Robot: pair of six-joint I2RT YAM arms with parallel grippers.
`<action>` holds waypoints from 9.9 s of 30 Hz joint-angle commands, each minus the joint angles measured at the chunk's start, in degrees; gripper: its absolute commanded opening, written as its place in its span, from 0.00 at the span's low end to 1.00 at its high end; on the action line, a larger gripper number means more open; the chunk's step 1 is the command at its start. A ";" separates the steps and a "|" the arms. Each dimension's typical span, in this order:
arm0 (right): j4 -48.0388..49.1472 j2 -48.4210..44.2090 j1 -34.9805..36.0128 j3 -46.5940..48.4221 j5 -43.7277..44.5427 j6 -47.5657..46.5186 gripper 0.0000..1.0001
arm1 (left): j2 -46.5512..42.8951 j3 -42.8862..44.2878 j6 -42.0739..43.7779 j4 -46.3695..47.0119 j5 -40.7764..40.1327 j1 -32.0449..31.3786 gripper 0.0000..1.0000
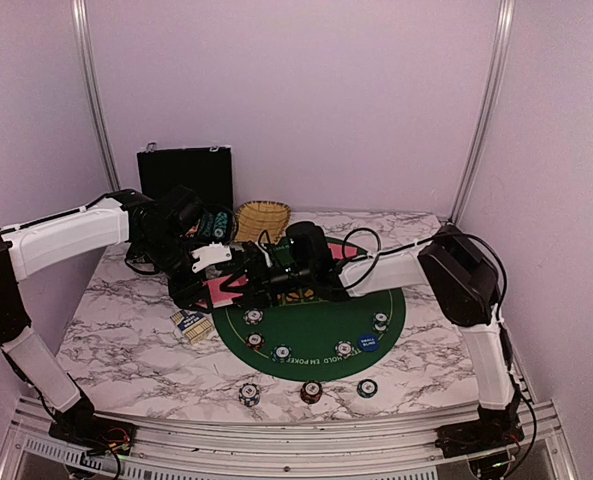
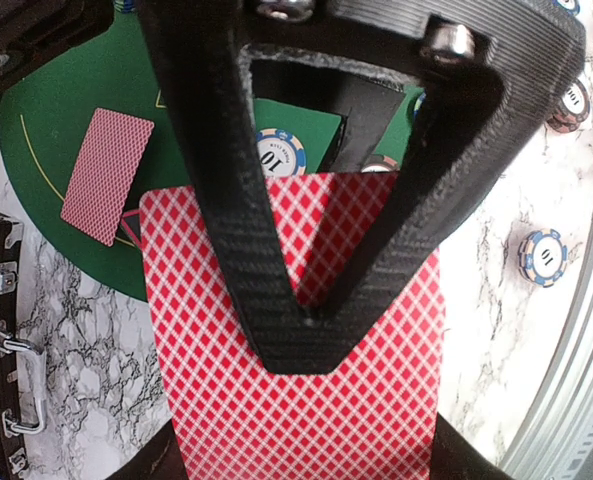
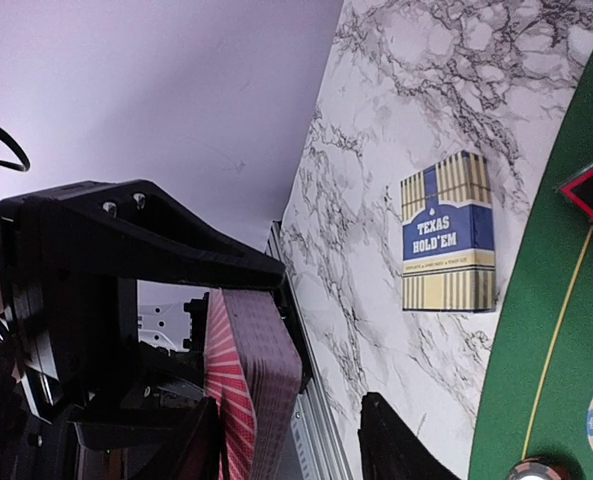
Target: Distribute texas hold em gaming equipment
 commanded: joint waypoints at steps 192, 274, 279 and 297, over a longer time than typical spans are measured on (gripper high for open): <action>-7.39 1.65 0.45 3.92 0.45 -2.63 0.55 | -1.23 0.75 1.01 -2.31 2.47 -0.02 0.00; -12.45 16.90 -9.81 21.12 6.19 -5.67 0.00 | -2.01 -0.09 1.30 -2.86 0.68 0.07 0.00; -11.11 19.31 -9.65 22.87 6.89 -3.61 0.00 | -1.86 -0.29 1.43 -2.88 0.71 0.07 0.00; -14.15 16.97 -8.39 20.88 9.42 -6.25 0.21 | -1.74 -0.48 1.48 -2.94 1.05 0.07 0.00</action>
